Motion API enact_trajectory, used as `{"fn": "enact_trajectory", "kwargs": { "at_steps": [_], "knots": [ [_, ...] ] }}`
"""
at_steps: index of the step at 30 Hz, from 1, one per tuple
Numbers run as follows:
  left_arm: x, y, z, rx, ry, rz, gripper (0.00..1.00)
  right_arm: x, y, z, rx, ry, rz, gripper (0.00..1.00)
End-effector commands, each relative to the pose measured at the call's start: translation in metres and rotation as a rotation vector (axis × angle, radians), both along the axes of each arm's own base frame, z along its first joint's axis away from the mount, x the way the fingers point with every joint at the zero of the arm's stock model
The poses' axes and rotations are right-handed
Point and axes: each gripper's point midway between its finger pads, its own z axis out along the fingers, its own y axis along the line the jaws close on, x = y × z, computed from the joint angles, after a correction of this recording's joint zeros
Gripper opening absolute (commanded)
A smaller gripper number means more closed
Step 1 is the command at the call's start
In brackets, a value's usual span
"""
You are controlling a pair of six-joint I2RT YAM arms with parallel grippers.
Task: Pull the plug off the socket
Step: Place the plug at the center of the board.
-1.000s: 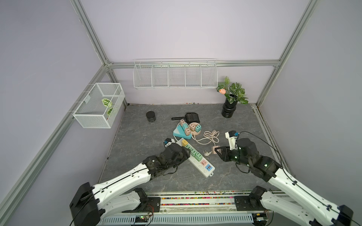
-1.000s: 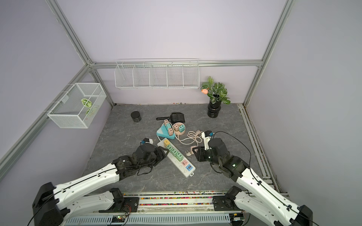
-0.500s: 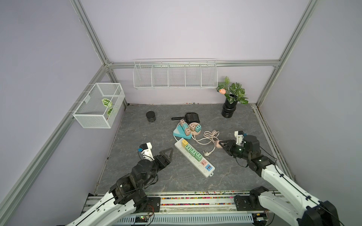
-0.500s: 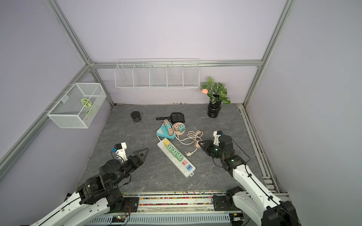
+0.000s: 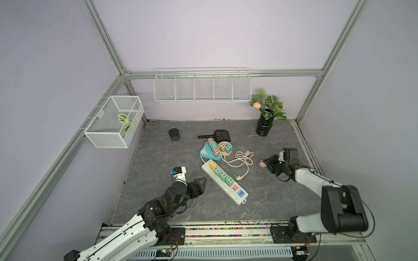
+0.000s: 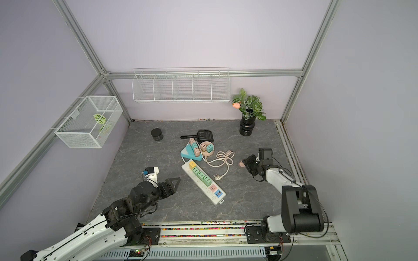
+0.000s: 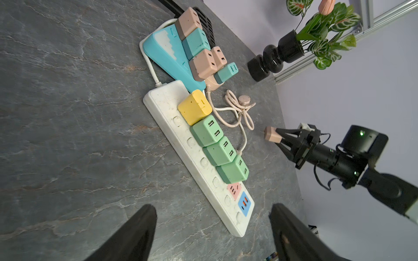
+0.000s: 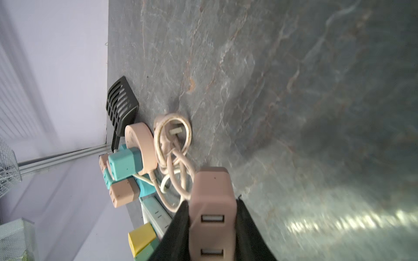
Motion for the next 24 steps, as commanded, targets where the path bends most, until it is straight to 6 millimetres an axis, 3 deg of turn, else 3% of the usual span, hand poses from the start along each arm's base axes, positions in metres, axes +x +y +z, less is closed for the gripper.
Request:
{"fn": "enact_trajectory", "kwargs": {
  "at_steps": [1,4,7,10,13,18,21,24],
  "knots": [
    [0.004,0.002,0.011,0.039,-0.042,-0.007,0.84,0.030,-0.006,-0.005,-0.006,-0.026,0.010,0.29],
    [0.004,0.005,0.015,0.078,-0.048,-0.015,0.84,0.052,-0.011,-0.015,0.008,-0.004,0.006,0.31],
    [0.008,0.010,0.023,0.121,-0.079,0.000,0.85,0.067,-0.011,-0.024,0.019,0.030,0.024,0.42],
    [0.015,0.013,0.027,0.139,-0.098,0.025,0.87,0.068,-0.013,-0.022,-0.018,0.062,0.053,0.55],
    [0.024,0.011,0.031,0.133,-0.101,0.029,0.87,0.057,-0.024,-0.008,-0.118,0.071,0.085,0.66],
    [0.031,0.004,0.031,0.147,-0.112,0.017,0.88,0.024,-0.024,0.035,-0.196,-0.061,0.149,0.66],
    [0.033,-0.001,0.027,0.140,-0.110,0.002,0.88,-0.003,-0.009,0.069,-0.129,-0.232,0.164,0.65],
    [0.033,-0.004,0.021,0.116,-0.108,-0.001,0.88,-0.031,0.023,0.100,0.009,-0.415,0.226,0.65]
  ]
}}
